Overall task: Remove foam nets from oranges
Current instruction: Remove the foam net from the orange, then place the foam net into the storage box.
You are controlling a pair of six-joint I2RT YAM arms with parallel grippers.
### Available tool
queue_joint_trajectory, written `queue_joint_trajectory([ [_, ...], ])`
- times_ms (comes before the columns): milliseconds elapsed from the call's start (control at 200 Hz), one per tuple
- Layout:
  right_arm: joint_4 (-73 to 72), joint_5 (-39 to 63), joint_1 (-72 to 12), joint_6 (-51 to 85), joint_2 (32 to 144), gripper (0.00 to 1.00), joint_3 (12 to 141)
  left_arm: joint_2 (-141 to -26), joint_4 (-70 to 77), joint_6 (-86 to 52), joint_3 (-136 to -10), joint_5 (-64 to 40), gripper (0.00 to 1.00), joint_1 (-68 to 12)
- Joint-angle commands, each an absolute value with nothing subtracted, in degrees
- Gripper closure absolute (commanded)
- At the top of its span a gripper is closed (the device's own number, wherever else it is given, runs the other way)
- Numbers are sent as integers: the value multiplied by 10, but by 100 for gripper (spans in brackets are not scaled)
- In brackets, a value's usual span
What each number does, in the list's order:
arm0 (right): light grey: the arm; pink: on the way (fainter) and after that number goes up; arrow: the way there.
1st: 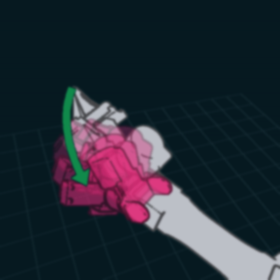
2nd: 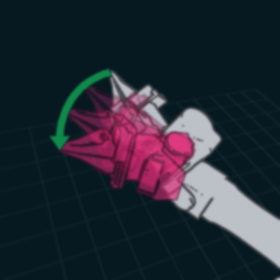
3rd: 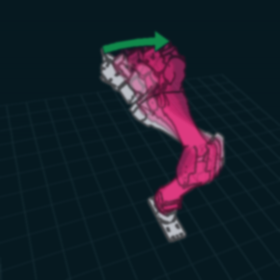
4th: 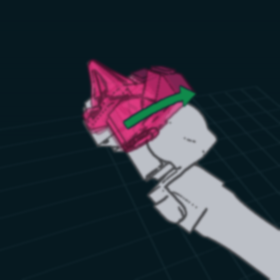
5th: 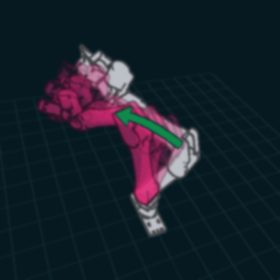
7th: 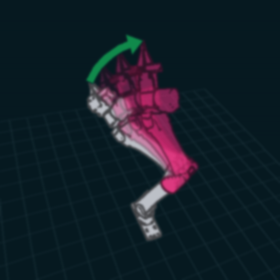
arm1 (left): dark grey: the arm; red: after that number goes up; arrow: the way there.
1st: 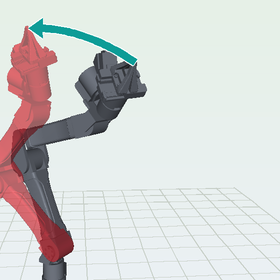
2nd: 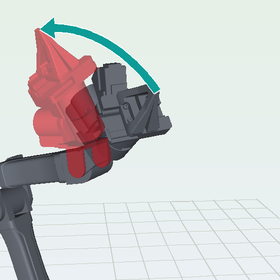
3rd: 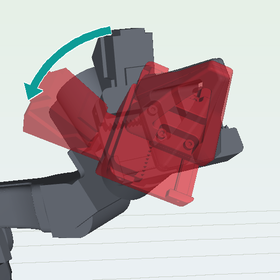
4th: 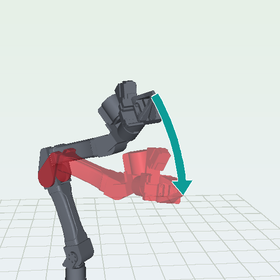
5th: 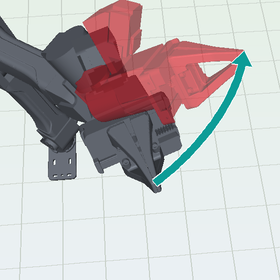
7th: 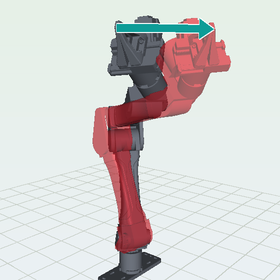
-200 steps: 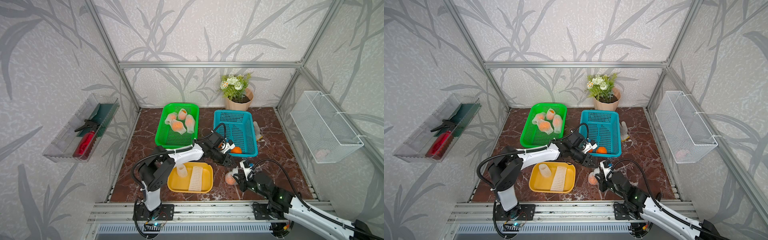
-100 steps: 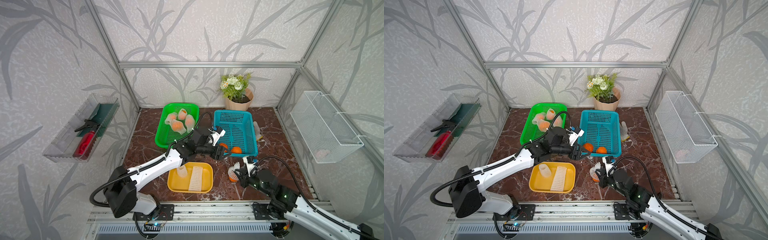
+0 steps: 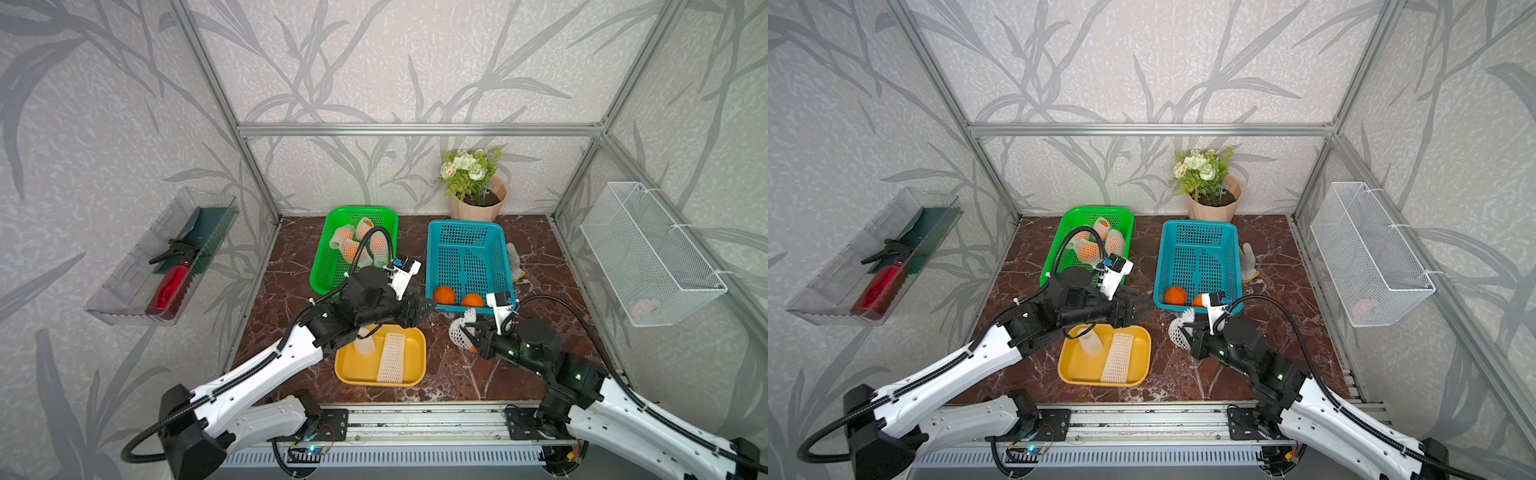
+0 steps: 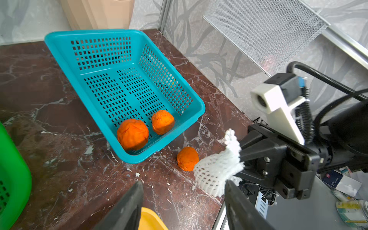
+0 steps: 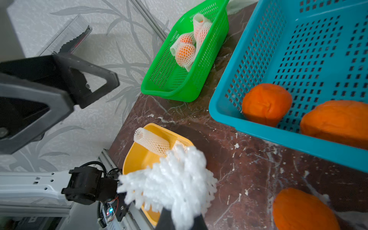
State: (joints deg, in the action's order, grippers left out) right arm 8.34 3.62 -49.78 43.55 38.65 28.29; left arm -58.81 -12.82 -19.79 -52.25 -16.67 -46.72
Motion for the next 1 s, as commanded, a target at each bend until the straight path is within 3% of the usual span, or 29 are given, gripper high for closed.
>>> queue_joint_trajectory([
  [0,73,107,-499,509,448,91,310,-543,-148,-222,-473,-138,36,-479],
  [205,-22,129,-500,566,482,89,292,-491,-93,-239,-395,-135,35,-520],
  [525,-21,125,-500,601,432,88,250,-563,29,-267,-365,-166,36,-532],
  [775,0,116,-500,601,404,87,245,-641,64,-275,-387,-236,45,-533],
  [995,0,113,-500,612,391,87,232,-651,81,-269,-391,-238,51,-533],
])
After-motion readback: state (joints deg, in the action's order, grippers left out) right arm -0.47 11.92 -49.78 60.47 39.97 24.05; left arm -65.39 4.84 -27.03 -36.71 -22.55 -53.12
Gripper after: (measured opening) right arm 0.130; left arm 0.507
